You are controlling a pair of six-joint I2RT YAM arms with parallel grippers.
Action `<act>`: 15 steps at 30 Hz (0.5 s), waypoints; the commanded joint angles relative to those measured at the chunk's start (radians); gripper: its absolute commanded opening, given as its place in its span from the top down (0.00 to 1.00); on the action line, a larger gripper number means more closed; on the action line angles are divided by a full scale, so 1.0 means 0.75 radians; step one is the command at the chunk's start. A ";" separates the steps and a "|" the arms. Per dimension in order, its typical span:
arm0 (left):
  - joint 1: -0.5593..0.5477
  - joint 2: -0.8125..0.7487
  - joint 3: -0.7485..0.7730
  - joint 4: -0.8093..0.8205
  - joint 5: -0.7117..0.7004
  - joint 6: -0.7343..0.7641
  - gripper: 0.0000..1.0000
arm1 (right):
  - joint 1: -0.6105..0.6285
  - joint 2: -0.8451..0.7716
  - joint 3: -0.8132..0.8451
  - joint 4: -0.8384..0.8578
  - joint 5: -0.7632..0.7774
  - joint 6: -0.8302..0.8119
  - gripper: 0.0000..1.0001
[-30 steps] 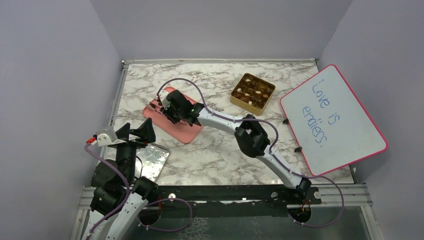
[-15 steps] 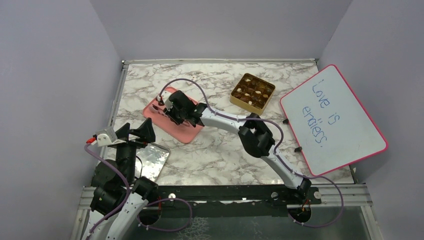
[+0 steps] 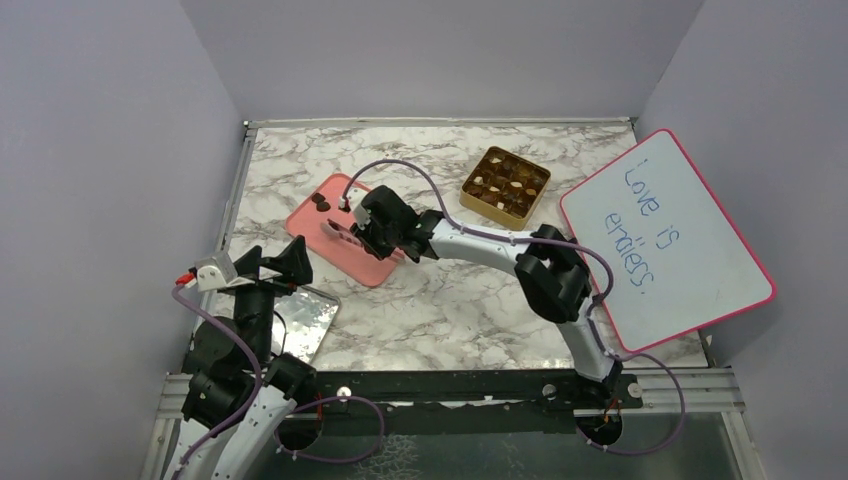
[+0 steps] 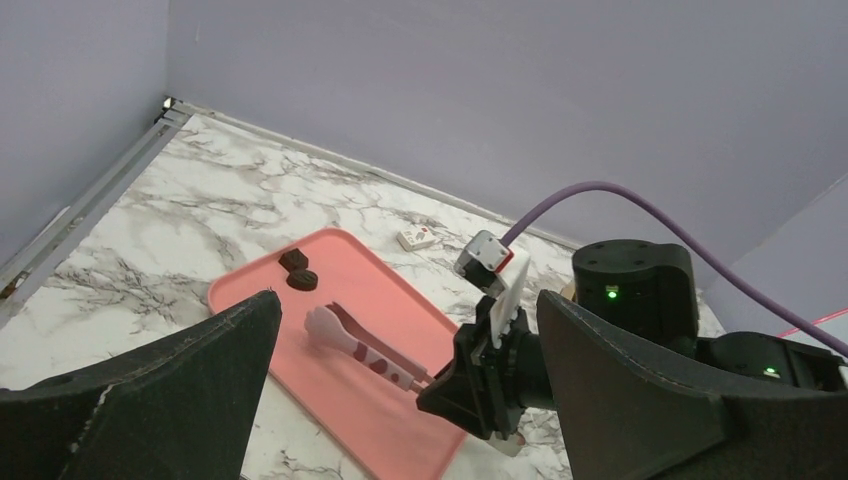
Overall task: Pack the chocolate
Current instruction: Pick up the fake chocolate from the plate.
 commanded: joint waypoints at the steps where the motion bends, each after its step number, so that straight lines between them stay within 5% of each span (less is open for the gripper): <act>1: 0.007 0.034 -0.007 0.024 0.031 -0.011 0.01 | -0.010 -0.178 -0.100 0.053 0.015 0.074 0.73; 15: 0.007 0.290 0.001 0.023 0.285 -0.025 0.01 | -0.085 -0.606 -0.421 -0.209 0.249 0.258 0.74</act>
